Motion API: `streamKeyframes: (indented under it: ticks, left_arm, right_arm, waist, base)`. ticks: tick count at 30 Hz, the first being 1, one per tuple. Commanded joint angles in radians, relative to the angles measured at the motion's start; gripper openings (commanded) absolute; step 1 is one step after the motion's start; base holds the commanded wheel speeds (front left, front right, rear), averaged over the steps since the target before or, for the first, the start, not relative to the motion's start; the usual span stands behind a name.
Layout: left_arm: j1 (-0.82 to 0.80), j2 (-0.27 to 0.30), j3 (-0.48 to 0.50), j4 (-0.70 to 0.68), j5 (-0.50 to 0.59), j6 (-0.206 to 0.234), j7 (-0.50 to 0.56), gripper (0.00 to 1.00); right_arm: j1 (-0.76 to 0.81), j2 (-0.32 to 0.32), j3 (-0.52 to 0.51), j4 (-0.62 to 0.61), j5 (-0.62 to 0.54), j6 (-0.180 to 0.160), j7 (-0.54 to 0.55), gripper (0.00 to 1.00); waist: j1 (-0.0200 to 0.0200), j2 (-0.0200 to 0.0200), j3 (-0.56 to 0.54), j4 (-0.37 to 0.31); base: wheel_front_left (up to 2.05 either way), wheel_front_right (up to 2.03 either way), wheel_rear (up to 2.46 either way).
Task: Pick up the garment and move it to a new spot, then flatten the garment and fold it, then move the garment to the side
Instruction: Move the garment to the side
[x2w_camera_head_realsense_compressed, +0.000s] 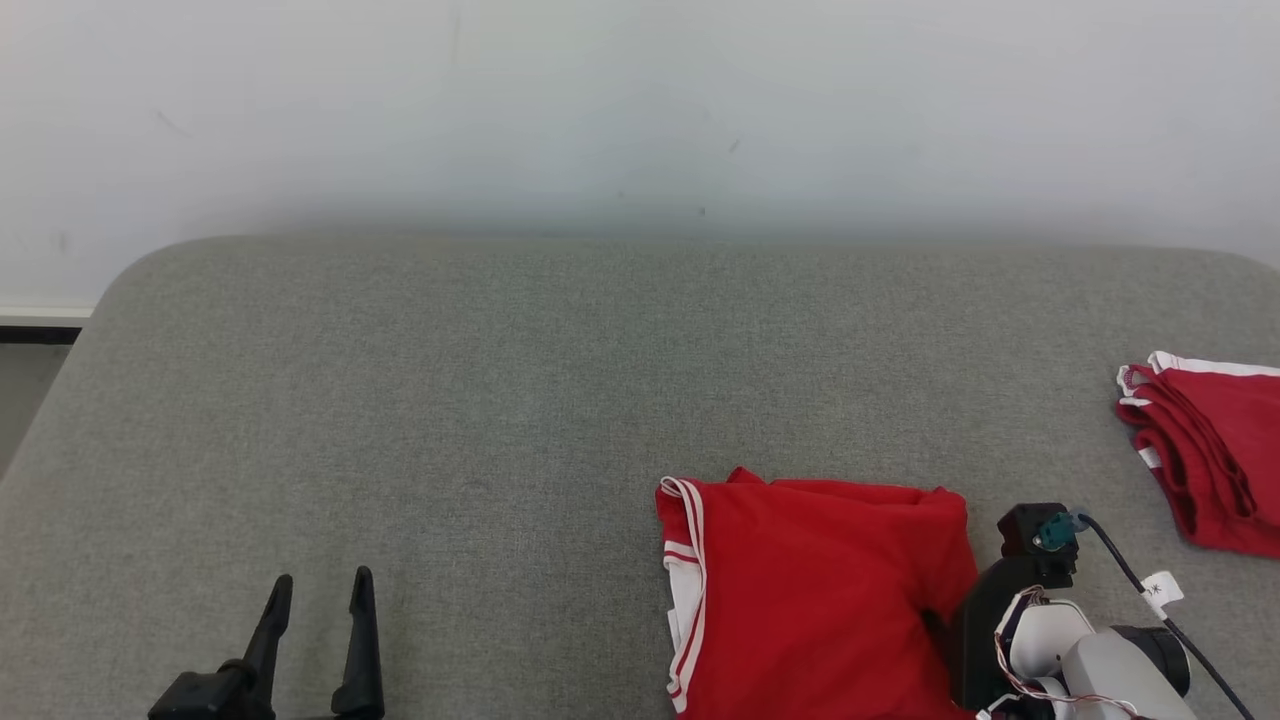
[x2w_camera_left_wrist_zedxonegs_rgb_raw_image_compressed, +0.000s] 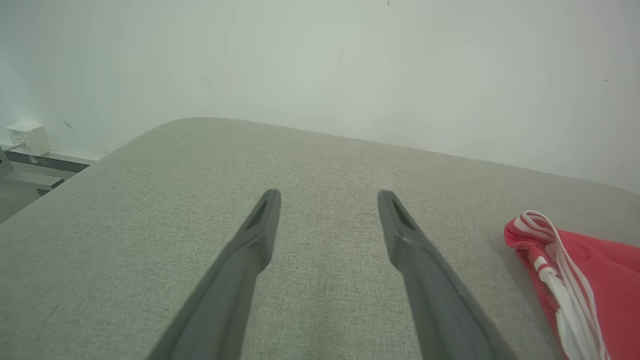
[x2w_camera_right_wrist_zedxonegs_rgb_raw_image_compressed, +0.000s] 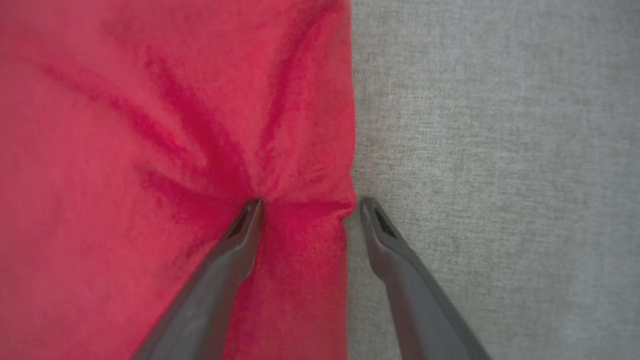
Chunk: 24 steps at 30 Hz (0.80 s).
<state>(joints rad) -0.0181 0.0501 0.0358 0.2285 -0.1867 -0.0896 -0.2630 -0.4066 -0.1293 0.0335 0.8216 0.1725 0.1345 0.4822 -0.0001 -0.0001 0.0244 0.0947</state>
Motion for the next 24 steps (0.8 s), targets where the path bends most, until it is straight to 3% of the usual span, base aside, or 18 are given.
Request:
streamKeyframes:
  ticks: [1, 2, 3, 7, 14, 20, 24]
  left_arm:
    - [-0.014, 0.001, -0.002, -0.002, -0.001, -0.005, -0.001, 1.00]
    - [-0.016, 0.001, -0.004, -0.002, -0.001, -0.005, -0.001, 1.00]
    - [-0.018, 0.001, -0.006, -0.002, -0.002, -0.004, -0.001, 1.00]
    - [-0.023, 0.001, -0.007, -0.001, -0.008, -0.005, -0.001, 1.00]
    - [-0.039, 0.001, 0.000, -0.020, -0.004, 0.003, -0.001, 1.00]
    - [-0.070, 0.001, 0.011, -0.076, -0.019, 0.019, -0.001, 1.00]
    - [-0.104, 0.001, 0.007, -0.097, -0.017, 0.017, -0.001, 1.00]
  right_arm:
    - [0.042, -0.012, -0.004, 0.050, -0.013, -0.008, 0.036, 1.00]
    - [0.039, -0.011, -0.004, 0.050, -0.014, -0.008, 0.039, 0.57]
    - [0.036, -0.011, 0.003, 0.044, -0.017, -0.008, 0.036, 0.00]
    - [0.008, -0.029, 0.049, 0.007, -0.025, -0.007, 0.023, 0.00]
    - [-0.120, -0.117, 0.204, -0.099, 0.004, -0.006, 0.035, 0.00]
    - [-0.292, -0.209, 0.320, -0.188, 0.087, -0.006, 0.080, 0.00]
    - [-0.399, -0.256, 0.337, -0.203, 0.124, -0.006, 0.111, 0.00]
  waist:
    - [0.0001, 0.0001, 0.008, 0.004]
    - [0.0001, 0.0001, 0.010, 0.005]
    - [0.0001, 0.0001, 0.013, 0.006]
    - [0.0001, 0.0001, 0.022, 0.004]
    - [0.0001, 0.0001, 0.046, -0.026]
    - [0.0001, 0.0001, 0.110, -0.095]
    - [0.0001, 0.0001, 0.156, -0.135]
  base:
    - [0.00, 0.00, 0.00]
    - [0.00, 0.00, 0.00]
    - [0.00, 0.00, 0.00]
    - [0.00, 0.00, 0.00]
    - [0.00, 0.00, 0.00]
    - [0.00, 0.00, 0.00]
    - [0.00, 0.00, 0.00]
